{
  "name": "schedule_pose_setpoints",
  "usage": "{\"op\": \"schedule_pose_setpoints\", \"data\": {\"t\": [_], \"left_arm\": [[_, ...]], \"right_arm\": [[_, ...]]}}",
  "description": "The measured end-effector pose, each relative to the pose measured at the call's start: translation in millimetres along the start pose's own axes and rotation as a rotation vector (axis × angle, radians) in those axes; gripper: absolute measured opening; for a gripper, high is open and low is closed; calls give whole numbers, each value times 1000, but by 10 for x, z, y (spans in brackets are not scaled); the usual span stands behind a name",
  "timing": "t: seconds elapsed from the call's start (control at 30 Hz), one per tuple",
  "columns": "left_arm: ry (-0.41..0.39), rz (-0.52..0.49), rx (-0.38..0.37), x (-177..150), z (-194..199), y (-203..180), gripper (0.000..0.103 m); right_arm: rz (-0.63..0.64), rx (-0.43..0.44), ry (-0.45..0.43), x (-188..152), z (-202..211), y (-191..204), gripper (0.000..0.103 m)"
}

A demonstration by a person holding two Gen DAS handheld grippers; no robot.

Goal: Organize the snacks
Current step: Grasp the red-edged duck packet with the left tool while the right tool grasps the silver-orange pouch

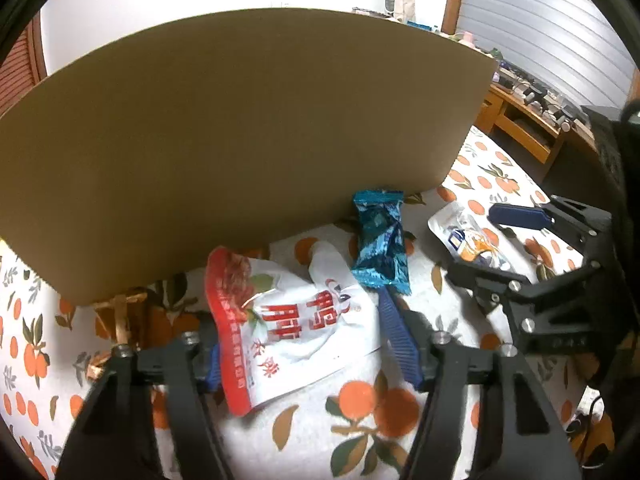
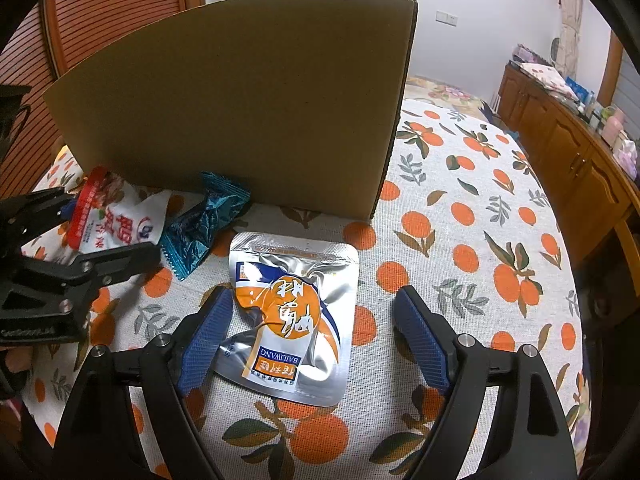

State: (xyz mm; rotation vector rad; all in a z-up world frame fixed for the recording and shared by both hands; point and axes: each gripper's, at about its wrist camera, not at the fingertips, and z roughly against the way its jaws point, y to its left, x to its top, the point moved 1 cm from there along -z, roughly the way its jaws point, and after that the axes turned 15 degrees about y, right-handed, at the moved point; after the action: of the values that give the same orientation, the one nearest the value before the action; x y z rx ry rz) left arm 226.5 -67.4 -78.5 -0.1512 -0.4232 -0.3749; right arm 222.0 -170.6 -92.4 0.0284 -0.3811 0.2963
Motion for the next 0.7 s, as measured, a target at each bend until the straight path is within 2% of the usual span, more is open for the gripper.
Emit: {"op": "schedule_pose_setpoints", "data": {"t": [0.07, 0.17, 0.33, 0.53, 0.63, 0.7], "left_arm": [[9, 7, -35, -26, 32, 22, 34], [6, 1, -36, -42, 38, 2, 34], [-4, -3, -63, -108, 107, 4, 25], [-27, -16, -61, -194, 248, 2, 20], [-41, -15, -65, -217, 312, 17, 18], [-50, -11, -68, -234, 354, 40, 18]], "right_arm": [[0, 0, 0, 0, 0, 1, 86], [0, 0, 0, 0, -2, -1, 86], [-1, 0, 0, 0, -4, 1, 86], [1, -4, 4, -8, 16, 8, 84], [15, 12, 3, -53, 54, 28, 76], [29, 23, -3, -82, 83, 50, 58]]}}
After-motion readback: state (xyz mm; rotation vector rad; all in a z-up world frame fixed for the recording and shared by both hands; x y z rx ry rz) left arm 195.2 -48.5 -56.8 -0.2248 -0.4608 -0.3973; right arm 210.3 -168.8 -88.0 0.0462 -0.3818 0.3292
